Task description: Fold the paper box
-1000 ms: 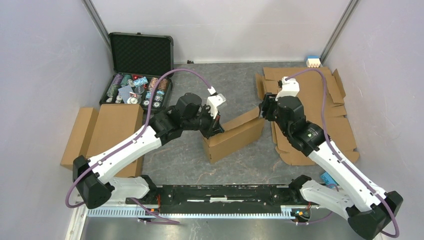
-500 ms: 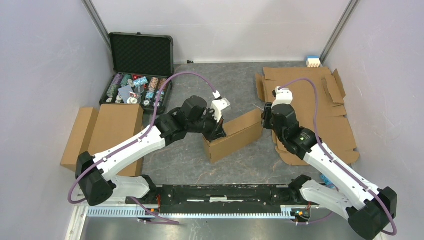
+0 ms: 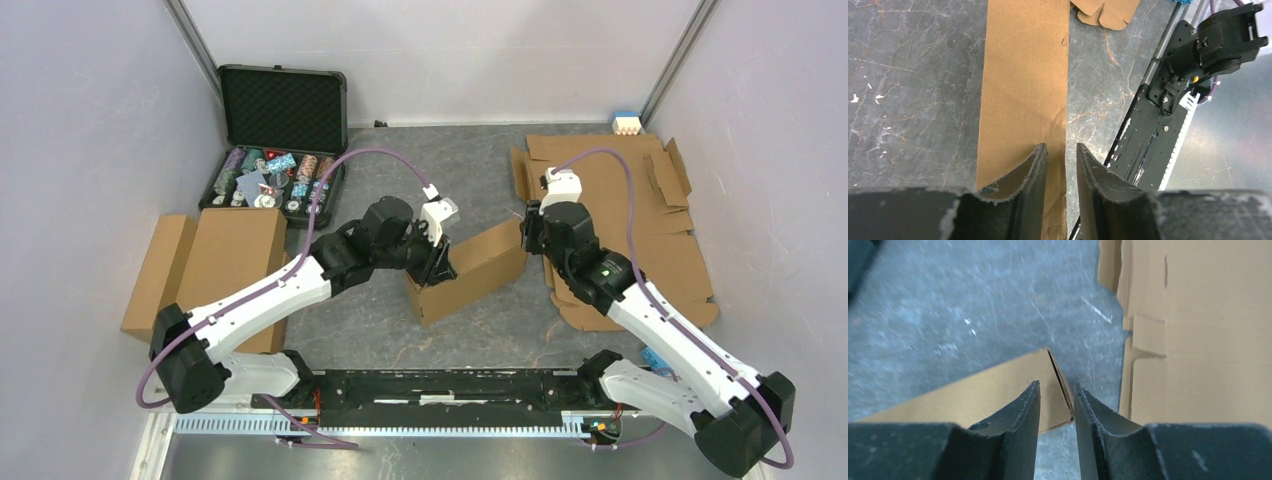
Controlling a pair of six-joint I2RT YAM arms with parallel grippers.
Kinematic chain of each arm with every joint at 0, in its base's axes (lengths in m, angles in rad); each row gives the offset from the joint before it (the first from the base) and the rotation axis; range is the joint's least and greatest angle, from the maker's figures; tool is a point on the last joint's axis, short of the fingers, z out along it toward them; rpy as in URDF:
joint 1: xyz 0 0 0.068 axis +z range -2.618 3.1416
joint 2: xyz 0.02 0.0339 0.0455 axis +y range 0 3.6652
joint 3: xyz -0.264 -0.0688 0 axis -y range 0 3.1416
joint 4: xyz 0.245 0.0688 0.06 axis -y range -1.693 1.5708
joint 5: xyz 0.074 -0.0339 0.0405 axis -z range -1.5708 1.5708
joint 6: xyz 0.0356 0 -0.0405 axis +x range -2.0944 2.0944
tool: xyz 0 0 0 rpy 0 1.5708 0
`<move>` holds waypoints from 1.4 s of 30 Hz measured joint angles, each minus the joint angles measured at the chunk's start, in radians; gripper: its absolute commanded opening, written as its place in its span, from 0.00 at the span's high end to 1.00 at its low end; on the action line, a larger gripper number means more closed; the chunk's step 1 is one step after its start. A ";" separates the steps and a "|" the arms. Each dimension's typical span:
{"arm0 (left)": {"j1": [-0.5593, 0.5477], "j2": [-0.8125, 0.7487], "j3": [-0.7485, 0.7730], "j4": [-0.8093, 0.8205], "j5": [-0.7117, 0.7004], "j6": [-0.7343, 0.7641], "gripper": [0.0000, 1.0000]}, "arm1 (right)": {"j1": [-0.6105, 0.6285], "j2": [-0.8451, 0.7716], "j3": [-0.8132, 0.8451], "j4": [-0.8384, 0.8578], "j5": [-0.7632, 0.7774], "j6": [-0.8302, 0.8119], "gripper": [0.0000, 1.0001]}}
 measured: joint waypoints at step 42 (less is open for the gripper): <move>0.024 -0.363 -0.288 0.032 -0.190 -0.328 0.98 | -0.005 0.058 -0.050 0.049 -0.018 -0.028 0.67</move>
